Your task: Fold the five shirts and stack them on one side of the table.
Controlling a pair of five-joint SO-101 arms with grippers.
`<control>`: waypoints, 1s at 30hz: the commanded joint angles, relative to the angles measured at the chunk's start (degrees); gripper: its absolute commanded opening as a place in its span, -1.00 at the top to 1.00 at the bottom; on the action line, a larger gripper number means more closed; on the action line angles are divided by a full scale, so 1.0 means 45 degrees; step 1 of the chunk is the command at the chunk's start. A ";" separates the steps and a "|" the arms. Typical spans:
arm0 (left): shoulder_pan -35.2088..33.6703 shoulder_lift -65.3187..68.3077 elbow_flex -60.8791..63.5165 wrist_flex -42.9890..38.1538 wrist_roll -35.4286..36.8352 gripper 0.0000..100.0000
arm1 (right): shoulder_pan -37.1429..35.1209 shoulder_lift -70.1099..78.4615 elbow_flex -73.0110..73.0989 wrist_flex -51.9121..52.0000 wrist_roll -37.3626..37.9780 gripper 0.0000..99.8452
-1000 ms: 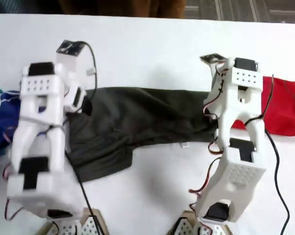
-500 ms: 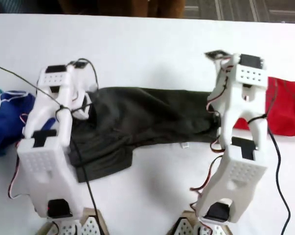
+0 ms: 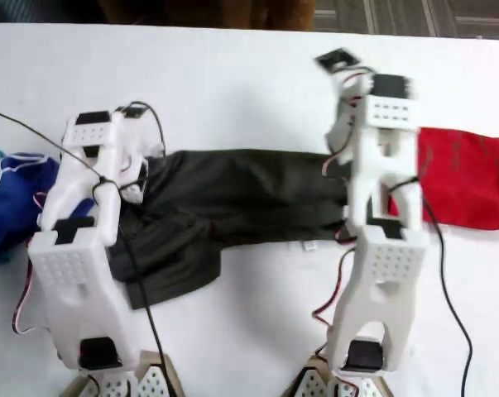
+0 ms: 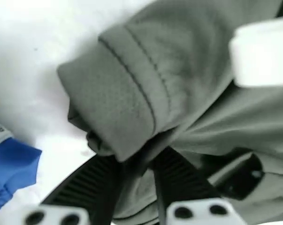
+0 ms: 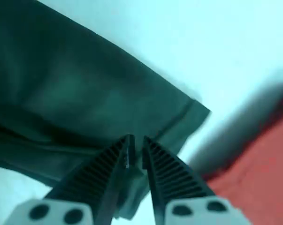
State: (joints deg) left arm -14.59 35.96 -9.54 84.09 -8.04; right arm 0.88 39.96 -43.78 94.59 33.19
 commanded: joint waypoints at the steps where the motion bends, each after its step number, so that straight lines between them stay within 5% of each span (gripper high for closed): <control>1: -0.0430 0.0137 -0.0147 -0.0234 -0.0039 0.88 | -0.0244 0.0987 -0.1192 -0.0361 0.0000 0.95; 16: -0.0430 0.0137 -0.0127 -0.0234 -0.0039 0.89 | 0.1729 0.5832 -0.7013 -0.0303 0.0078 0.96; 30: -0.0430 -0.0098 -0.0928 -0.0059 0.0059 0.88 | 0.2471 0.4874 -0.7248 0.0400 0.0078 0.96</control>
State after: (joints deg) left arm -14.59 36.40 -10.42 84.00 -8.04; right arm 10.46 67.56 -74.29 95.03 33.10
